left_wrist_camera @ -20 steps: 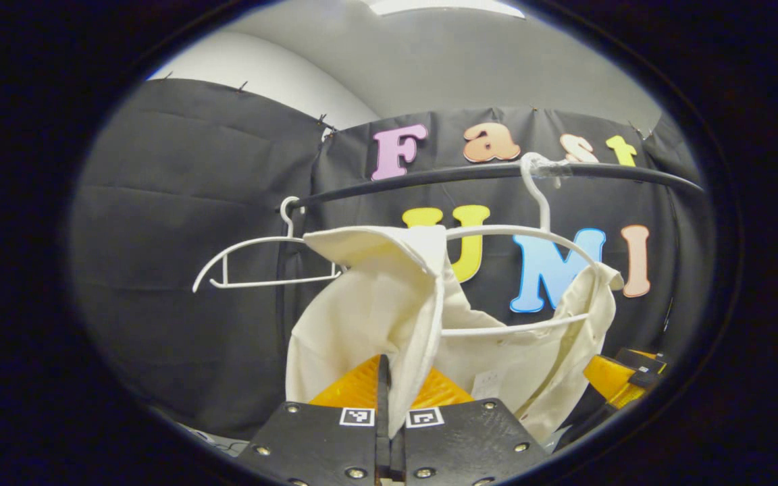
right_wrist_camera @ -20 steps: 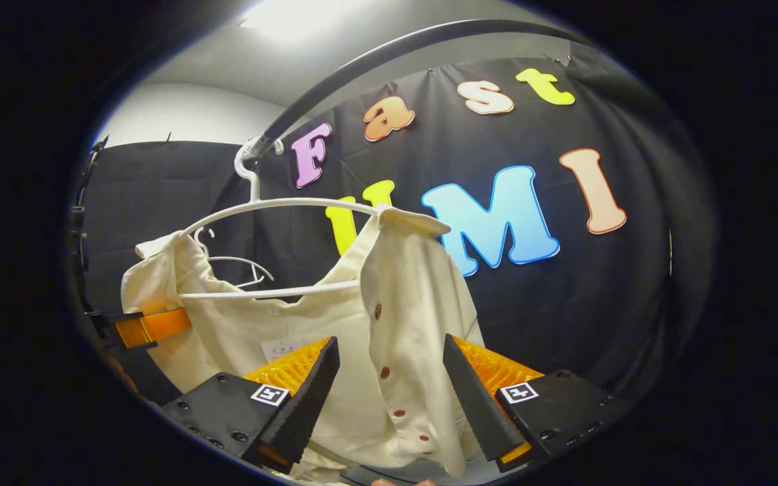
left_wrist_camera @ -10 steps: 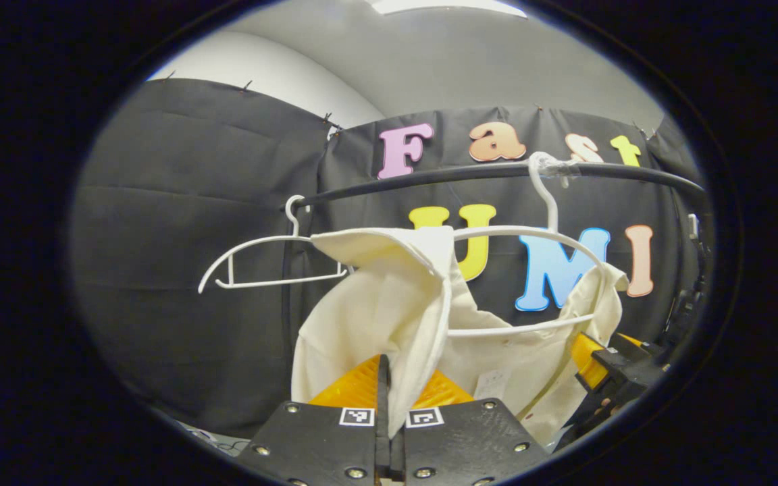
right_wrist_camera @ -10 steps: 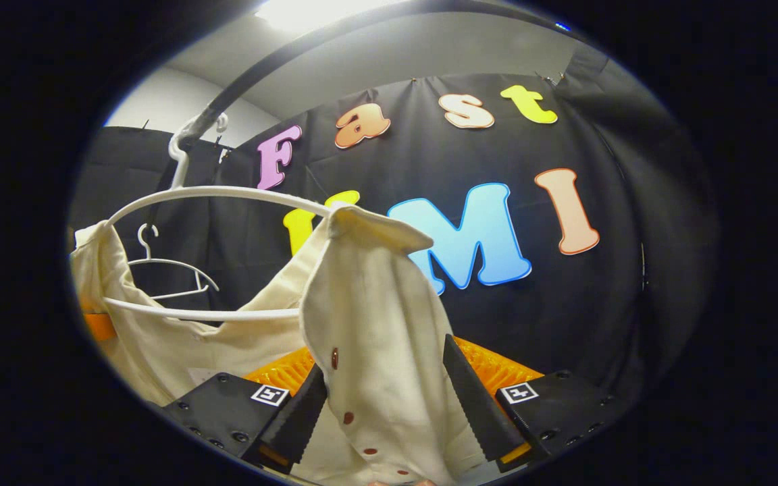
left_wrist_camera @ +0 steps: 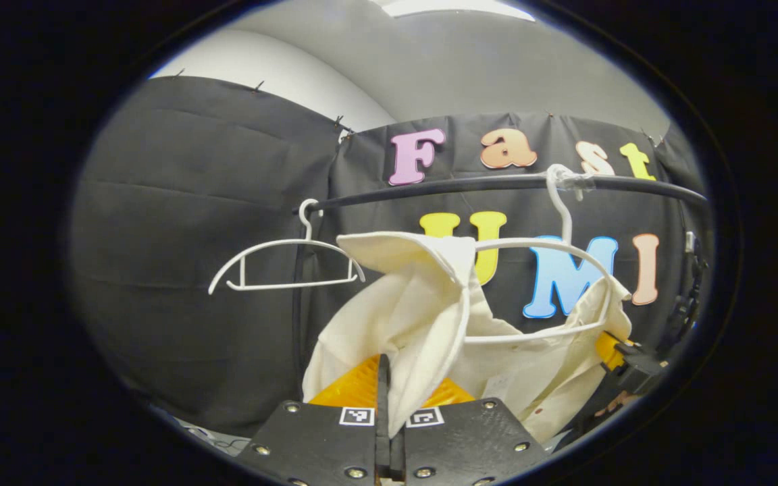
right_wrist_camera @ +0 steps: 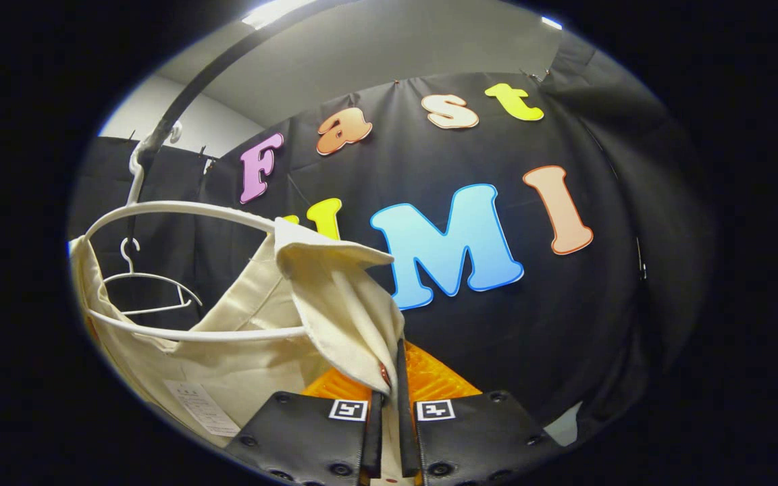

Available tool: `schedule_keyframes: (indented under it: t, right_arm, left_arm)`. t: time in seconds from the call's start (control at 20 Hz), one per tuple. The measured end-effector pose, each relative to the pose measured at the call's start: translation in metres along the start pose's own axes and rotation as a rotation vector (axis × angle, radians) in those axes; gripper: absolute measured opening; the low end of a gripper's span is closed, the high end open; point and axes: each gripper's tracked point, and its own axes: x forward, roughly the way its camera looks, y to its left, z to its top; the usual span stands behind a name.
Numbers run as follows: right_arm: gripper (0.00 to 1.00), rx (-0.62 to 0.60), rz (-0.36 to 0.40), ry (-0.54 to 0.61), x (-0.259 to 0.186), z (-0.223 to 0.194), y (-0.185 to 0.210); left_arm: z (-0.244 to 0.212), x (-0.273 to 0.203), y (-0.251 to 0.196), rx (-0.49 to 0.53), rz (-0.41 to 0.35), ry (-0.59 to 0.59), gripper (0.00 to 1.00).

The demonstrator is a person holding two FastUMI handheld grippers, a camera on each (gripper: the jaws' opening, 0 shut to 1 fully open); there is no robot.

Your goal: Grasp the clothes on the hanger with both hands and then place them into the laundry hamper below.

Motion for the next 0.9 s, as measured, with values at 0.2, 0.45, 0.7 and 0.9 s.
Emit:
schedule_keyframes:
  t: [0.2, 0.45, 0.7, 0.9]
  right_arm:
    - [0.03, 0.032, 0.021, -0.006, 0.007, 0.008, -0.012]
    - [0.03, 0.053, -0.012, -0.039, 0.014, 0.02, -0.024]
    - [0.0, 0.079, 0.033, -0.006, 0.021, 0.02, -0.024]
    - [0.0, 0.088, 0.037, -0.01, 0.022, 0.022, -0.049]
  left_arm:
    - [0.005, 0.005, 0.008, -0.052, 0.012, -0.008, 0.01]
    - [0.009, 0.01, 0.015, -0.069, 0.015, -0.018, 0.01]
    - [0.016, 0.006, 0.017, -0.12, -0.033, -0.024, 0.01]
    - [0.022, 0.006, 0.032, -0.14, -0.041, -0.027, 0.01]
